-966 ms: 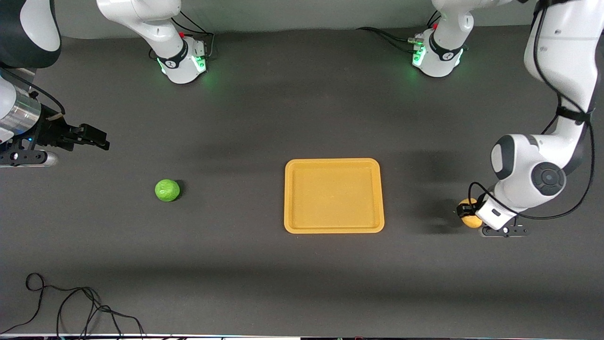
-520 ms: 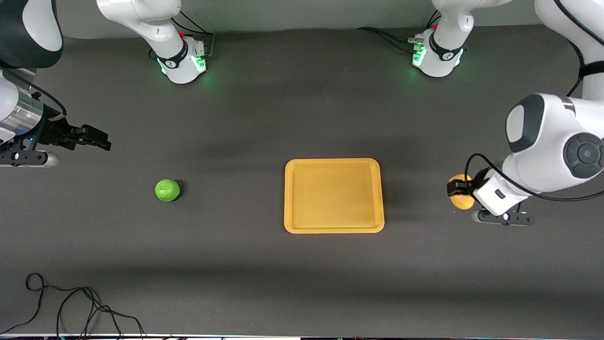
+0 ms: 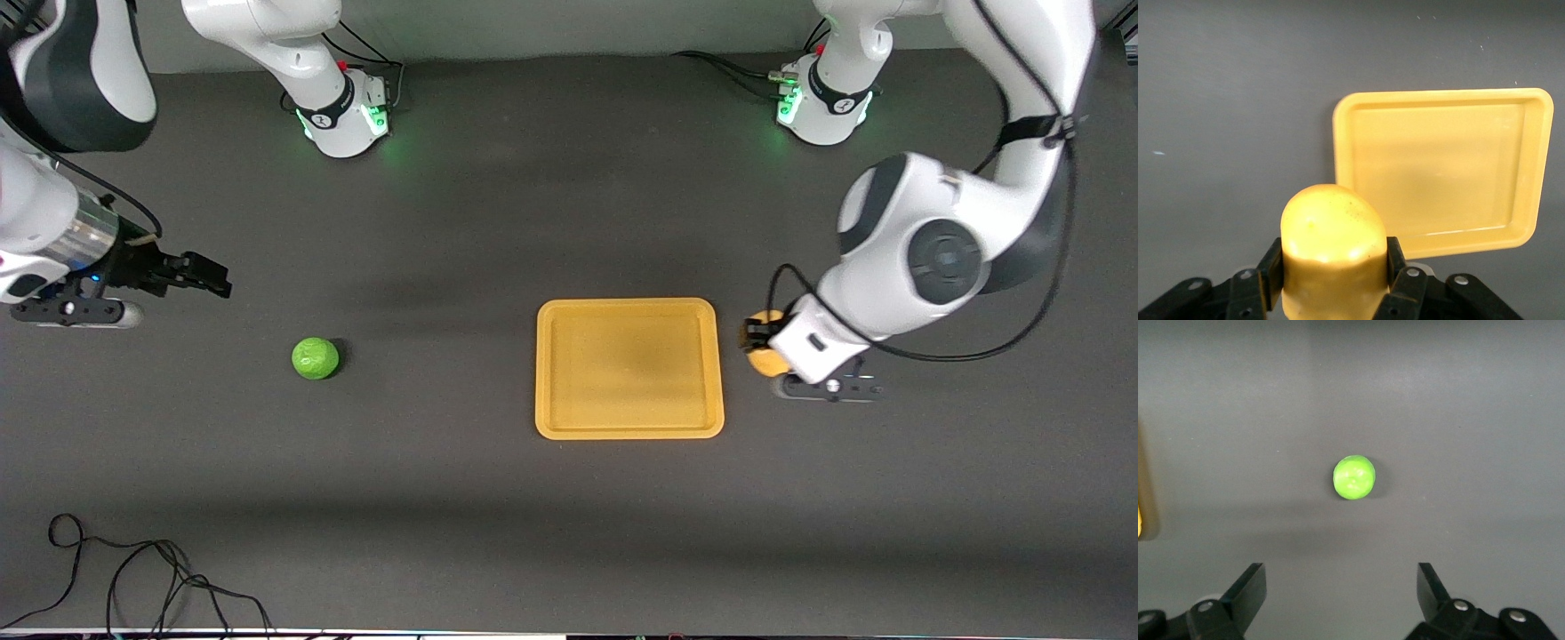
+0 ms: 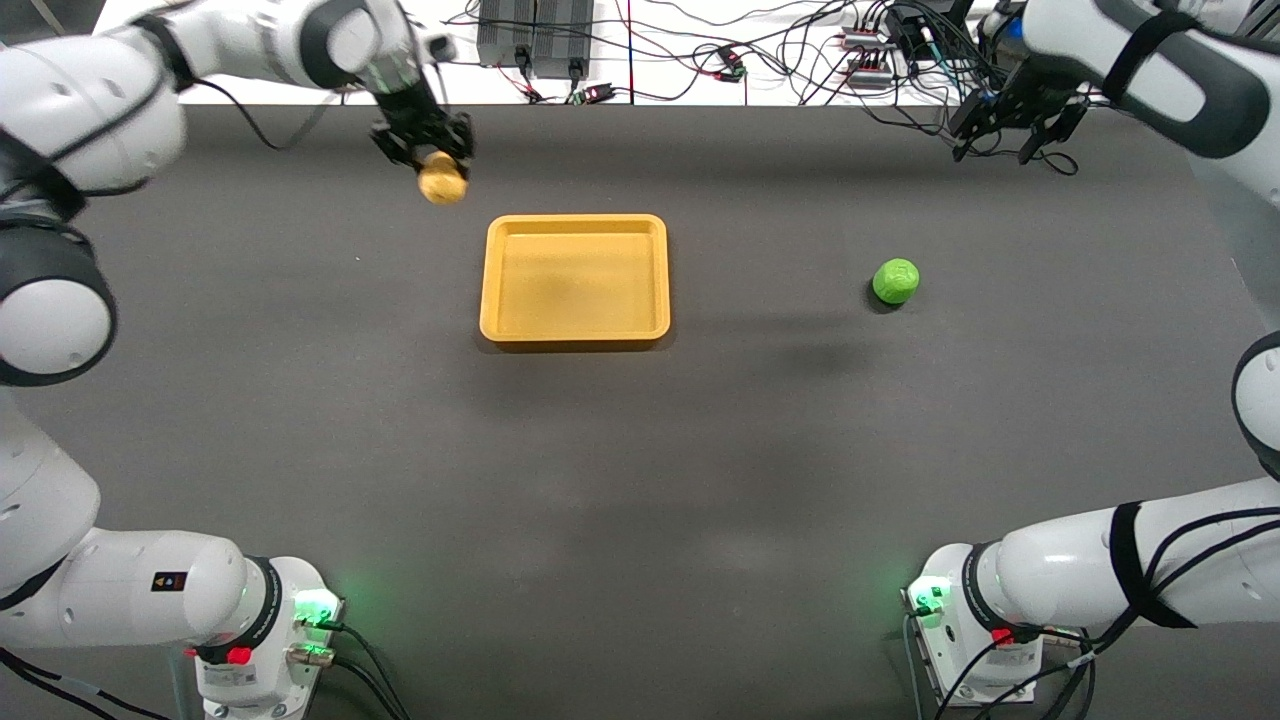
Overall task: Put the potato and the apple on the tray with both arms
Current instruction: 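Carry the potato onto the tray while the right gripper reaches the apple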
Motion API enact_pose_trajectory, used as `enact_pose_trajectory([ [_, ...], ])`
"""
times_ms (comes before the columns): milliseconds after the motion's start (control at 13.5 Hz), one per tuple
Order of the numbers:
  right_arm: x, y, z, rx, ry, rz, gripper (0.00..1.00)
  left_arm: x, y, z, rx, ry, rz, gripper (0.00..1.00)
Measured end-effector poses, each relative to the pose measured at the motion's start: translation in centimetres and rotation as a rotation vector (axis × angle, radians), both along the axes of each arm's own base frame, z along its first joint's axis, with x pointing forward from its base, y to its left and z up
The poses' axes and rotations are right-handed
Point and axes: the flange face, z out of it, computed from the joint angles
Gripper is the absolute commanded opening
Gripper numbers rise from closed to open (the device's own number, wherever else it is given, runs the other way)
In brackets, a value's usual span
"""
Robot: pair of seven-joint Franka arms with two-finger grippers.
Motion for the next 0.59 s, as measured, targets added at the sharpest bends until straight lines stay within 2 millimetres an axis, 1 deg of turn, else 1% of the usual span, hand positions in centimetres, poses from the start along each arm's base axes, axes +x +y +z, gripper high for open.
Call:
enact_pose_trajectory([
  [149,-0.2,0.0,-2.9,0.0,-0.013,-0.001,1.0,-0.1,-2.5,-4.3,0.031,-0.02,0.016,0.0],
  [297,-0.5,0.0,-5.9,0.0,-0.046,-0.002,1.0,-0.2,-4.0,-8.7,0.047,-0.021,0.018,0.0],
  [371,-0.7,-0.1,-7.7,-0.001,-0.069,-0.003,1.0,-0.3,-4.5,-10.9,0.052,-0.03,0.027,0.0],
  [520,-1.6,-0.1,-12.2,-0.002,-0.102,-0.005,1.0,-1.1,-5.3,-14.2,0.059,-0.052,0.047,0.0],
  [594,-1.9,-0.1,-14.2,-0.003,-0.105,-0.006,1.0,-1.6,-5.6,-15.4,0.06,-0.056,0.049,0.0],
])
